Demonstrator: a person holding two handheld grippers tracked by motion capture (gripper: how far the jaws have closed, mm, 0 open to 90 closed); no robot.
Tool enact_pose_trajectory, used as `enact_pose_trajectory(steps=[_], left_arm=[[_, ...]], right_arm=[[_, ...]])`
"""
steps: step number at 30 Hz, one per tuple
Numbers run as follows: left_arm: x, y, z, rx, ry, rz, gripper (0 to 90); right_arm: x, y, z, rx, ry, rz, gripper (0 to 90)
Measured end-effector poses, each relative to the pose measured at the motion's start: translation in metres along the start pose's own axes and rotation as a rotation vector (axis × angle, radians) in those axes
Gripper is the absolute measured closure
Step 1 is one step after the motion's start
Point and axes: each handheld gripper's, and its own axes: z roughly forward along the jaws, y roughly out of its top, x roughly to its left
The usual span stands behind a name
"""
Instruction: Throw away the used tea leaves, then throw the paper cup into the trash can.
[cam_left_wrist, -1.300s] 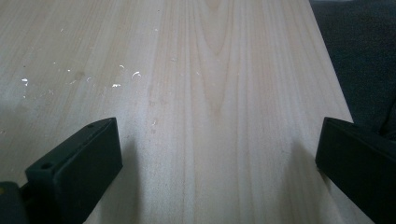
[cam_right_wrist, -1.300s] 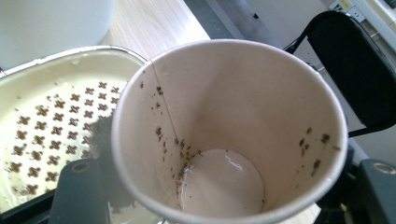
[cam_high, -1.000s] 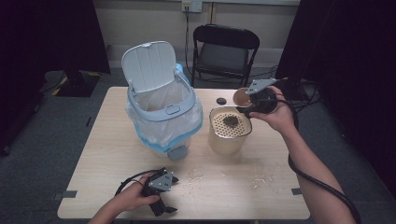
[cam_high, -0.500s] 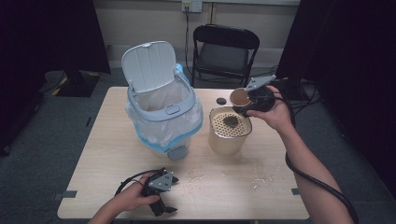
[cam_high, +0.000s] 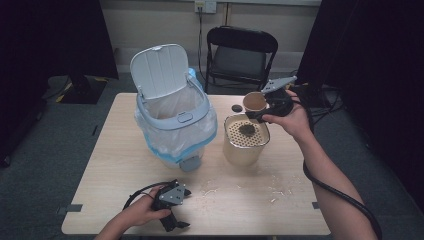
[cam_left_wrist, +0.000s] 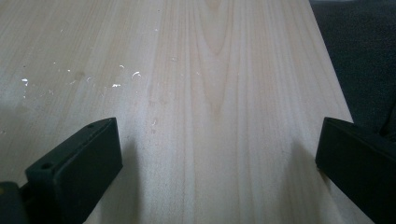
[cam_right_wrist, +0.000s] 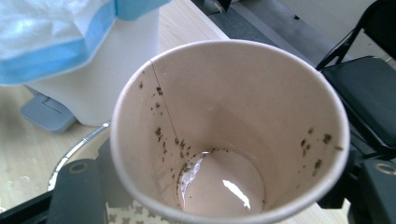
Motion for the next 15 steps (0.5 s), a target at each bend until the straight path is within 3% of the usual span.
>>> enact_pose_trajectory(steps=[15], left_arm=[[0.0,0.0,0.0,-0.006,-0.001,-0.006,0.0]], right_arm=[[0.002,0.018,0.001,0.007,0.051,0.003,26.7]])
